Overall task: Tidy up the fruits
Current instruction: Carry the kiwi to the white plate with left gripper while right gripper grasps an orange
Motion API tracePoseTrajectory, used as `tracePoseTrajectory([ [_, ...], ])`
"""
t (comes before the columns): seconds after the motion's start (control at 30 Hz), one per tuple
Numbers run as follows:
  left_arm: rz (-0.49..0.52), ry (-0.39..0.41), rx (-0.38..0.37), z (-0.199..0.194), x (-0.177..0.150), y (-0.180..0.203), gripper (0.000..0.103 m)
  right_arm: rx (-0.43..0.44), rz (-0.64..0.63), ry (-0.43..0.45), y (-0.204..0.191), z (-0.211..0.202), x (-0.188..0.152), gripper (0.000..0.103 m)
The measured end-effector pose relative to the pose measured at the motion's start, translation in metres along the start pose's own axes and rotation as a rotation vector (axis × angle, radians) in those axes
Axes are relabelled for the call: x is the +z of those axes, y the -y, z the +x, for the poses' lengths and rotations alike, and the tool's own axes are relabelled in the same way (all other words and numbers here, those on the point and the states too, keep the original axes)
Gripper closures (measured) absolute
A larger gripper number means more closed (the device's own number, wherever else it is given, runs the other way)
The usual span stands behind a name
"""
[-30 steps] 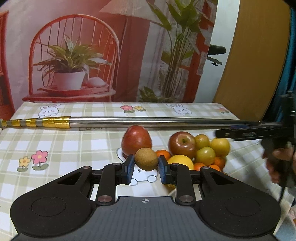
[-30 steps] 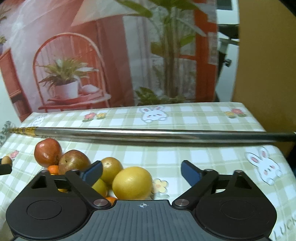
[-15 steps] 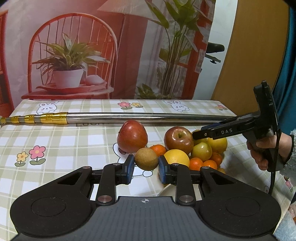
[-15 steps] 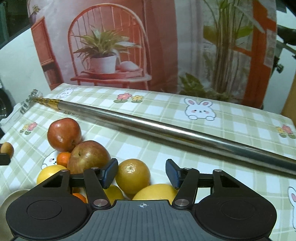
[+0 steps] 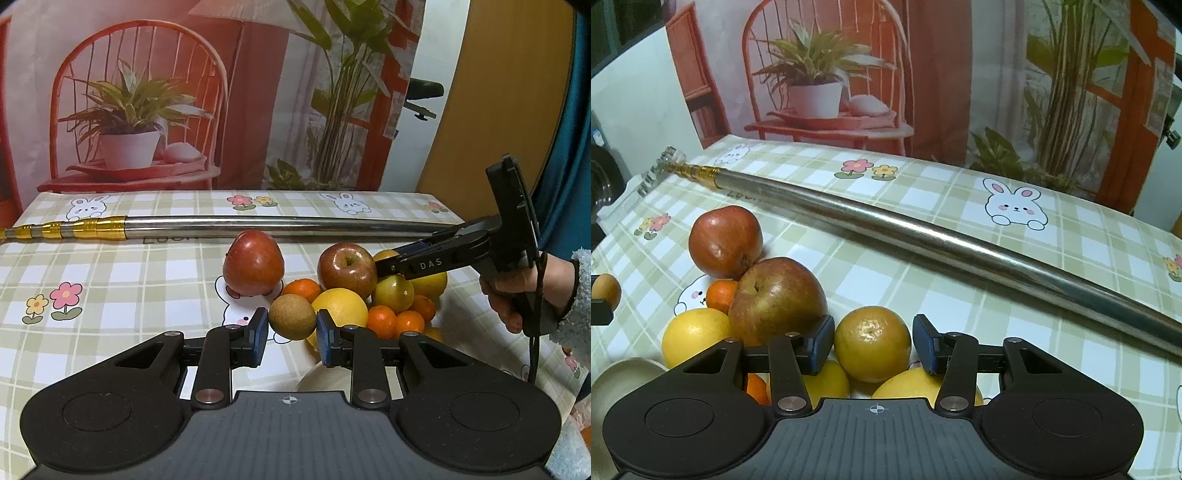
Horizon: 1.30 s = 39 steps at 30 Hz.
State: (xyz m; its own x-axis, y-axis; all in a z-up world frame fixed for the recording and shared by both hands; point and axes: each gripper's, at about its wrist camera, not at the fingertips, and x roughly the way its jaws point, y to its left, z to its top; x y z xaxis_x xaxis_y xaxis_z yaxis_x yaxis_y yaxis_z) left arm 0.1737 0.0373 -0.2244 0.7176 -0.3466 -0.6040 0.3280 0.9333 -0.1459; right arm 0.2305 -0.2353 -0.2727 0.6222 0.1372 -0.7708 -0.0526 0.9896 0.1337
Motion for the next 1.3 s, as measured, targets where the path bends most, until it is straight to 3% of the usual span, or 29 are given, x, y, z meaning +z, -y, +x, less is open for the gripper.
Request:
tracePoseTrajectory([
  [0.27, 0.009, 0.004, -0.002, -0.014, -0.004, 0.008, 0.073, -0.066, 0.037, 0.077, -0.007, -0.026, -0.006, 0.062],
  [0.43, 0.016, 0.001, -0.003, -0.024, -0.010, 0.018, 0.073, -0.048, 0.108, 0.189, -0.012, -0.068, -0.015, 0.062],
  [0.6, 0.009, -0.029, -0.005, -0.032, -0.025, 0.026, 0.073, -0.028, 0.119, 0.241, -0.031, -0.102, -0.029, 0.062],
  [1.0, 0.010, -0.084, 0.031, -0.040, -0.057, 0.034, 0.073, -0.001, 0.130, 0.144, -0.103, -0.118, -0.090, 0.062],
  [1.3, 0.041, -0.124, 0.082, -0.039, -0.074, 0.044, 0.073, -0.065, 0.099, 0.105, -0.131, -0.116, -0.122, 0.062],
])
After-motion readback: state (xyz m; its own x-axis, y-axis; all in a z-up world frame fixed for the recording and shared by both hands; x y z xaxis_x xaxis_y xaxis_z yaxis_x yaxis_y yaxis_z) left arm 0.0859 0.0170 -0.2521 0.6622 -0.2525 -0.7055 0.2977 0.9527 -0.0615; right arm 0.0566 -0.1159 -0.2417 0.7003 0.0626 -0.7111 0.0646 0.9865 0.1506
